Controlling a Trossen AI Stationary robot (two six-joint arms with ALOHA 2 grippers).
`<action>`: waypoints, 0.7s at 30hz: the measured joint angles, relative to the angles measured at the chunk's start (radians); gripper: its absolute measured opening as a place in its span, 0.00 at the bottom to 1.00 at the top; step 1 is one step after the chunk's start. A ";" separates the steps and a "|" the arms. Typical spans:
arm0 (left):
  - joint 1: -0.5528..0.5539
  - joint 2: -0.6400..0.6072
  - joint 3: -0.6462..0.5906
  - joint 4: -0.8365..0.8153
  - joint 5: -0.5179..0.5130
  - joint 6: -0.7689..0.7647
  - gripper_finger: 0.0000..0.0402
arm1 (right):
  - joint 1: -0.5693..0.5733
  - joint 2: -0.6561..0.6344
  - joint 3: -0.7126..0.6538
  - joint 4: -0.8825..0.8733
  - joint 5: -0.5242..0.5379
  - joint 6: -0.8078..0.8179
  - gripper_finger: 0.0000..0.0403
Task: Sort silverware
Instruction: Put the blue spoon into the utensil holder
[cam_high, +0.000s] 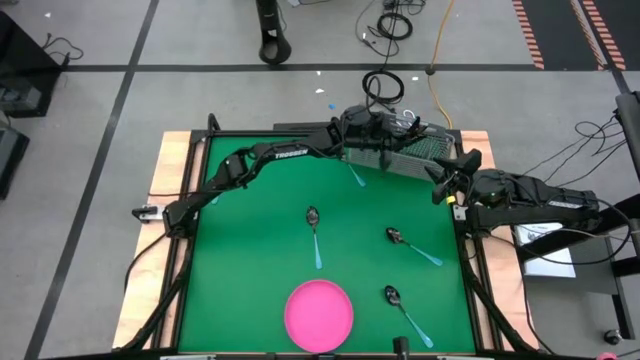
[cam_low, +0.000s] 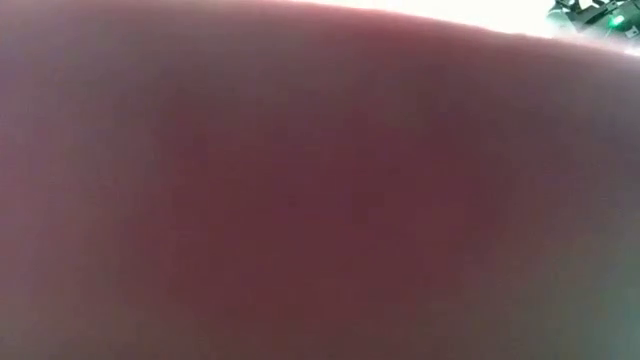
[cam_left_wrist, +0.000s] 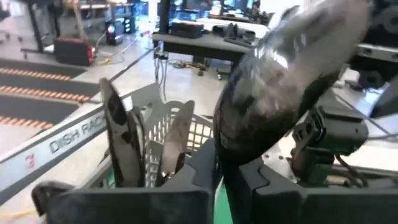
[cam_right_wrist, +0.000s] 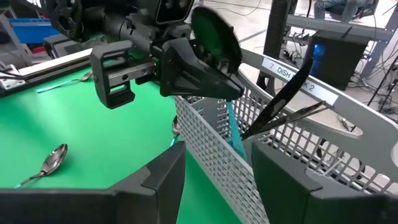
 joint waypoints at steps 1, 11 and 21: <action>0.000 0.000 0.000 -0.003 -0.011 -0.014 0.09 | 0.000 0.000 0.000 0.000 0.000 0.007 0.43; -0.002 -0.002 0.000 -0.020 -0.027 -0.081 0.30 | 0.000 0.000 0.000 -0.002 -0.006 0.023 0.43; 0.017 -0.020 0.000 -0.042 0.057 -0.084 0.37 | 0.000 0.000 0.000 -0.004 -0.027 0.030 0.43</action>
